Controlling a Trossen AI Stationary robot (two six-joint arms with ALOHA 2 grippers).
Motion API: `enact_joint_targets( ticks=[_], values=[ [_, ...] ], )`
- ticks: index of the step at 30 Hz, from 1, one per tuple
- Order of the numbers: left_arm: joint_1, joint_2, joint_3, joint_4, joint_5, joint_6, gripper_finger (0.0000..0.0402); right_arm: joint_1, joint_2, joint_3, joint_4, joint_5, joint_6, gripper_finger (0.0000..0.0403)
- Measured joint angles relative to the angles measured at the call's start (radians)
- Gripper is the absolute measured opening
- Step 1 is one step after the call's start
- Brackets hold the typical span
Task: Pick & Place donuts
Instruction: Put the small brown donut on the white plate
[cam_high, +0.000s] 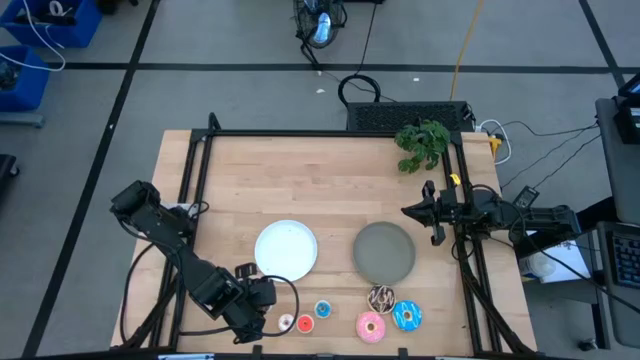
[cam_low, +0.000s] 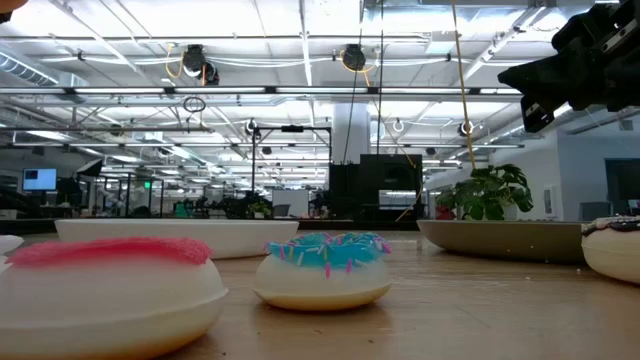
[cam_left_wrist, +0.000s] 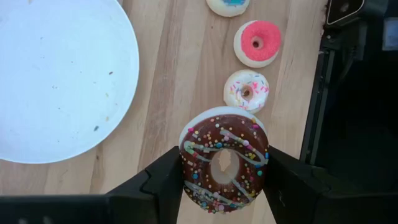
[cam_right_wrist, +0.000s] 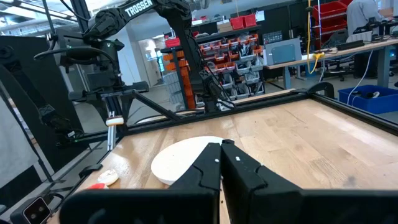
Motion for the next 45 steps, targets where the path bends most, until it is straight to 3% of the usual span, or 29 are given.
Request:
enact_joint_targets(
  ticks=[31, 39, 45],
  values=[
    [-0.001, 0.000, 0.000, -0.007, -0.032, 0.026, 0.0198, 0.000, 0.000, 0.000, 0.003, 0.000, 0.000, 0.0000],
    [0.087, 0.000, -0.001, -0.105, 0.041, 0.027, 0.0198, 0.000, 0.000, 0.000, 0.003, 0.000, -0.001, 0.0000],
    [0.158, 0.000, -0.001, -0.105, 0.081, 0.161, 0.0198, 0.000, 0.000, 0.000, 0.003, 0.000, 0.000, 0.0000]
  ],
)
